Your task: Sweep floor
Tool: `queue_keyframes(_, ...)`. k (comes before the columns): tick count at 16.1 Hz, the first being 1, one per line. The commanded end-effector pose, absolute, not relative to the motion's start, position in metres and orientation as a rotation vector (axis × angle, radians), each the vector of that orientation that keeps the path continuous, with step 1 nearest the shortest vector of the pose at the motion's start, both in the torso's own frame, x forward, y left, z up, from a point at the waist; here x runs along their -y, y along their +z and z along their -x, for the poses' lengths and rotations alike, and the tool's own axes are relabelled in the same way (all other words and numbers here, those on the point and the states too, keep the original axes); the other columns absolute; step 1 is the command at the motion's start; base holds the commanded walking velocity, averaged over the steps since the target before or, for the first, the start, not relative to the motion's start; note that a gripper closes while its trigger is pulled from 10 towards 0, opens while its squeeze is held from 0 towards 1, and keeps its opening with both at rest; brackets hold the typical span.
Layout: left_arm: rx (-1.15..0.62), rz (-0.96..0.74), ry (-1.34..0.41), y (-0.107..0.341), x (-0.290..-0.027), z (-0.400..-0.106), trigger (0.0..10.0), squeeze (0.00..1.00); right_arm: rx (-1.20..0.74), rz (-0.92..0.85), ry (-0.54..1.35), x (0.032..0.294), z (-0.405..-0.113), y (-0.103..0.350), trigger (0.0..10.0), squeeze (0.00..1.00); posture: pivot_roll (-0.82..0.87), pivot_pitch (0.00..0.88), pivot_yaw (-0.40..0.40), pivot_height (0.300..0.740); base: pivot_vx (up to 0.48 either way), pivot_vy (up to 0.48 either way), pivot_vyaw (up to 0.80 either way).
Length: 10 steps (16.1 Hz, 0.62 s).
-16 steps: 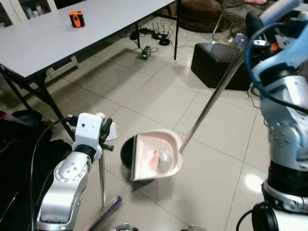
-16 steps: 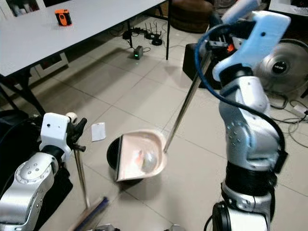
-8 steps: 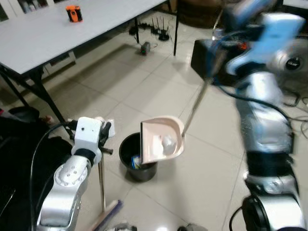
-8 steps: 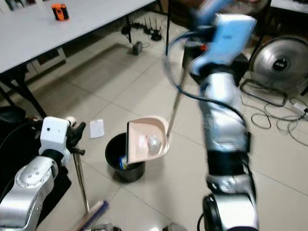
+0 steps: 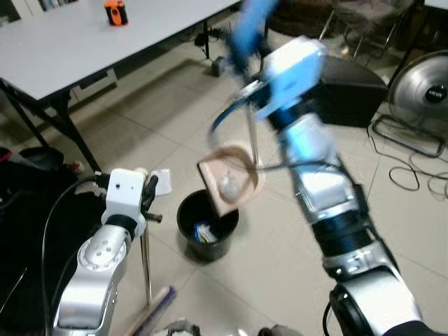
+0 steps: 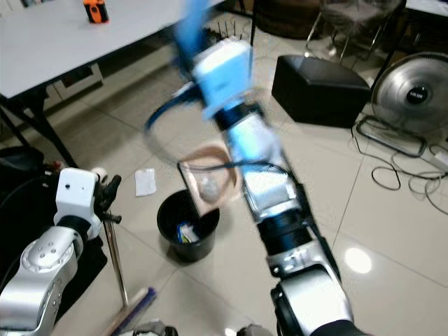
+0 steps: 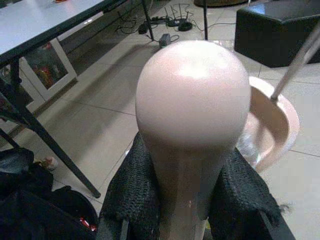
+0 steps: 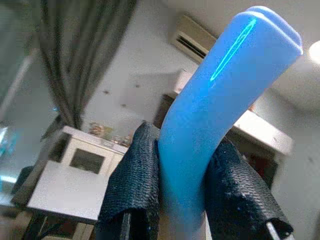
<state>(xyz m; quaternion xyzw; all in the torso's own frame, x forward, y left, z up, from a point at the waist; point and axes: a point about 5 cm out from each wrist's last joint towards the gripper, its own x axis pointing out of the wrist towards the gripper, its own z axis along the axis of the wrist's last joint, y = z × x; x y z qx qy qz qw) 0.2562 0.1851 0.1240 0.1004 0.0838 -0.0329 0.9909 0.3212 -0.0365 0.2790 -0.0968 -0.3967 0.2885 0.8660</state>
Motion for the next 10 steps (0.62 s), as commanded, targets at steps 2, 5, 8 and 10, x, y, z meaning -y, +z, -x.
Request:
queue_keyframes(2, -0.132, -0.213, -0.042, 0.131, -0.186, -0.259, 10.0, 0.00, 0.945, 0.285, 0.680, 0.018, -0.309, 0.287, 10.0, 0.00, 0.02, 0.040, 0.013, 0.740, 0.000, 0.000, 0.00)
queue_keyframes(5, -0.131, -0.212, -0.035, 0.132, -0.186, -0.260, 10.0, 0.00, 0.983, 0.312, 0.756, 0.001, -0.301, 0.280, 10.0, 0.00, 0.02, 0.041, 0.012, 0.740, 0.000, 0.000, 0.00)
queue_keyframes(8, -0.133, -0.213, -0.041, 0.132, -0.184, -0.261, 10.0, 0.00, 1.005, 0.405, 0.770, -0.003, -0.299, 0.276, 10.0, 0.00, 0.02, 0.042, 0.015, 0.740, 0.000, 0.000, 0.00)
queue_keyframes(10, -0.112, -0.218, -0.066, 0.135, -0.178, -0.268, 10.0, 0.00, 1.024, 0.445, 0.677, 0.015, -0.307, 0.289, 10.0, 0.00, 0.01, 0.037, 0.025, 0.740, 0.000, 0.000, 0.00)
